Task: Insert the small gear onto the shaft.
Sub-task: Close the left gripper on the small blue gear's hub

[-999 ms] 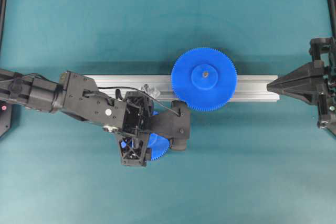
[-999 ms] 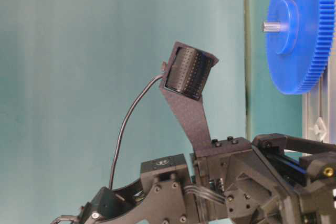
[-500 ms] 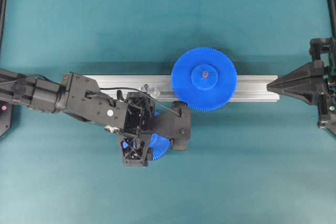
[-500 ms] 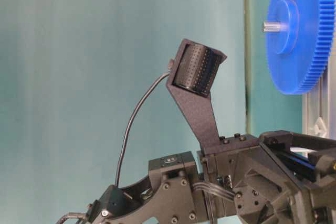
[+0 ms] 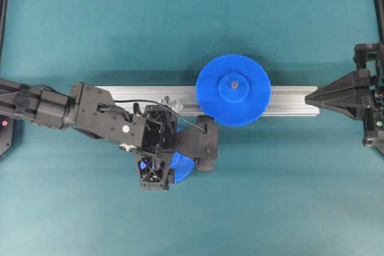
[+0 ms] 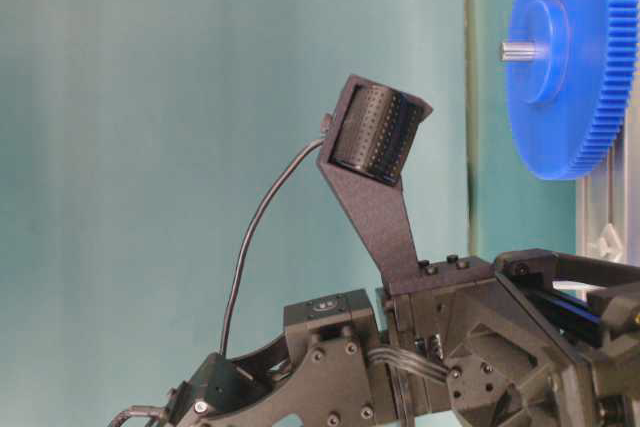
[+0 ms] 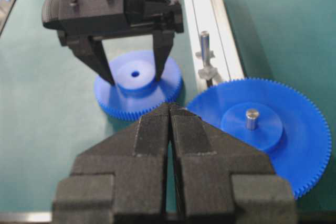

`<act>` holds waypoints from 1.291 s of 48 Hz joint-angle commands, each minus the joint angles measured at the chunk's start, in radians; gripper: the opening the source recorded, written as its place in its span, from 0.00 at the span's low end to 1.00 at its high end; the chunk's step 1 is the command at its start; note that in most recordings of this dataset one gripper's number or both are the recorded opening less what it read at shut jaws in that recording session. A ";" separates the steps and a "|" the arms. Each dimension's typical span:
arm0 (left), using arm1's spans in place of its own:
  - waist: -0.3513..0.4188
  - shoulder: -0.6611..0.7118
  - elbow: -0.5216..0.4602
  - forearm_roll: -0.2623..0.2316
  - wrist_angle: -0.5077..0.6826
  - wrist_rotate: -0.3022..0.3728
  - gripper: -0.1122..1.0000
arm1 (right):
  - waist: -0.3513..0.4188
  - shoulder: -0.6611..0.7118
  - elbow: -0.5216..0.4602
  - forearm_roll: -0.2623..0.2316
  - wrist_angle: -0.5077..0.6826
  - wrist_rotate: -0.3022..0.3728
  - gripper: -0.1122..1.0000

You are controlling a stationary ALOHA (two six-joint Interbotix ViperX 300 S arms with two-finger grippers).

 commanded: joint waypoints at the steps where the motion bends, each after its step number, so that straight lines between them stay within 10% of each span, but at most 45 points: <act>1: -0.002 -0.009 -0.008 0.002 -0.003 -0.002 0.93 | 0.000 0.005 -0.021 0.003 -0.011 0.011 0.14; 23: -0.002 -0.008 -0.018 0.002 -0.005 0.000 0.72 | -0.002 0.005 -0.018 0.003 -0.011 0.011 0.14; 62: -0.002 -0.009 -0.020 0.002 -0.003 0.005 0.72 | -0.002 0.005 -0.017 0.003 -0.011 0.009 0.14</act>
